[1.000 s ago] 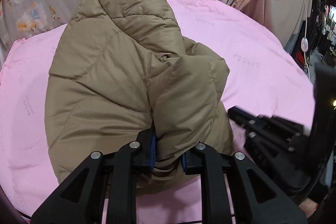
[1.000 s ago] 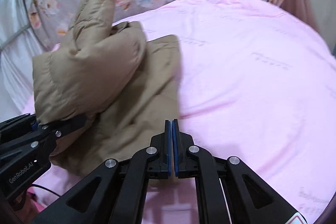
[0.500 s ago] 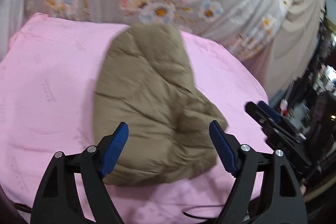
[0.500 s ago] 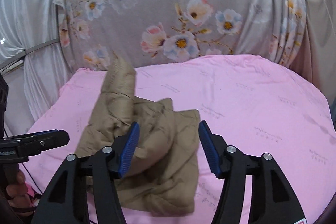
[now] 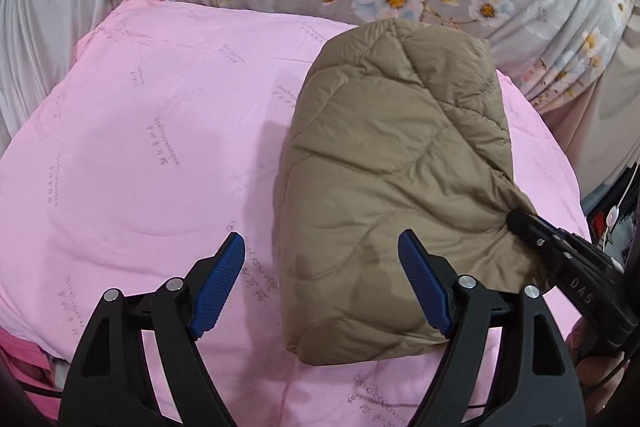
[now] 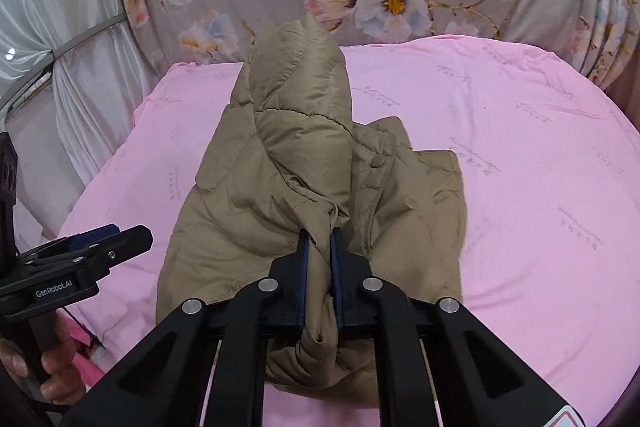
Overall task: Fold large clothes
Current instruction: 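Fold the lifted jacket end over the bundle with both grippers, then release the jacket and open both grippers, then grasp the jacket bundle edge with both grippers, then lift and fold the bundle over itself with both grippers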
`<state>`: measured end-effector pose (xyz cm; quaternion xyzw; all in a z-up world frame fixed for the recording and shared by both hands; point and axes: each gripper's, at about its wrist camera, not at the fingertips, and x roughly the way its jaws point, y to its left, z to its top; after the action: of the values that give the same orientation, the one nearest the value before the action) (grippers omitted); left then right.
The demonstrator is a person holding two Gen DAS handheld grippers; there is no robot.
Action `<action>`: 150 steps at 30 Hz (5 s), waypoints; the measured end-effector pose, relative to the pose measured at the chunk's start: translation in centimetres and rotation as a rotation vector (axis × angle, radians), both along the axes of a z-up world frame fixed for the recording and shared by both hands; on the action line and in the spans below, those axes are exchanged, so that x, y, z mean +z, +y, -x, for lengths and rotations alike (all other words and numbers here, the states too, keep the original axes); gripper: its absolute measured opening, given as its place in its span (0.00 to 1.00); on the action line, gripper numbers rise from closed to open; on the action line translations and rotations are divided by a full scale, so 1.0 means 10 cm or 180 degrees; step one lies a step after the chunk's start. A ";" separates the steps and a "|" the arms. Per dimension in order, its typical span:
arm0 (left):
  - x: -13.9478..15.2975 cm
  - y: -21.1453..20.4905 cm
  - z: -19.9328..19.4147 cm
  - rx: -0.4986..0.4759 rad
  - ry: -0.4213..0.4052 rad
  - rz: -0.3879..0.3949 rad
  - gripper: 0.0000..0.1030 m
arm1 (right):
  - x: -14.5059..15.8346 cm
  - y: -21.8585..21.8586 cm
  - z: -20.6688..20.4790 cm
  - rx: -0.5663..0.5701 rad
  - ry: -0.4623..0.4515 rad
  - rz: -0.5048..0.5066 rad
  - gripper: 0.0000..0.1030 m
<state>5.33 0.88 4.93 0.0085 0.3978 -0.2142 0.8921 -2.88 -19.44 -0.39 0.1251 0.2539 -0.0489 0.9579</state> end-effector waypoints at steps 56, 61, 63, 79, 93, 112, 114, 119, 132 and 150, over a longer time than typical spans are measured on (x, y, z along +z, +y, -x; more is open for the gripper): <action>0.30 -1.20 -1.04 0.0185 -0.0365 -0.0296 0.82 | -0.03 -1.42 -0.63 -0.0811 -0.0029 -0.0795 0.50; -0.11 -1.50 -1.31 0.0189 -0.0120 -0.0451 0.82 | -0.28 -1.40 -0.96 -0.0836 0.0128 -0.0771 0.28; -0.22 -1.57 -1.35 0.0245 -0.0157 -0.0499 0.84 | -0.37 -1.35 -1.03 -0.0906 0.0197 -0.0590 0.25; -0.71 -1.81 -1.52 0.0360 -0.0301 -0.0643 0.88 | -0.75 -1.41 -1.34 -0.0967 0.0316 -0.0445 0.26; -0.81 -1.88 -1.47 0.0451 -0.0572 -0.0785 0.88 | -0.80 -1.42 -1.38 -0.0982 0.0298 -0.0406 0.26; -0.84 -1.86 -1.46 0.0476 -0.0647 -0.0750 0.89 | -0.81 -1.45 -1.37 -0.0973 0.0213 -0.0447 0.27; -0.80 -1.80 -1.45 0.0448 -0.0580 -0.0699 0.89 | -0.78 -1.48 -1.32 -0.0927 0.0191 -0.0490 0.27; -0.58 -1.46 -1.10 0.0302 -0.0459 -0.0513 0.89 | -0.60 -1.33 -0.72 -0.0858 -0.0034 -0.0410 0.29; -0.90 -0.92 -0.20 -0.0057 -0.0159 -0.0516 0.93 | -1.06 -0.86 -0.02 -0.0679 0.0210 -0.0278 0.29; -0.78 -0.59 -0.31 -0.0286 0.0212 -0.0216 0.95 | -0.93 -1.86 0.43 -0.0528 0.0061 -0.1055 0.46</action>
<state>8.44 -4.97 -2.85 0.0494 0.4335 -0.2407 0.8670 -7.22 -38.02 -9.72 0.3012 0.2565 -0.0864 0.9143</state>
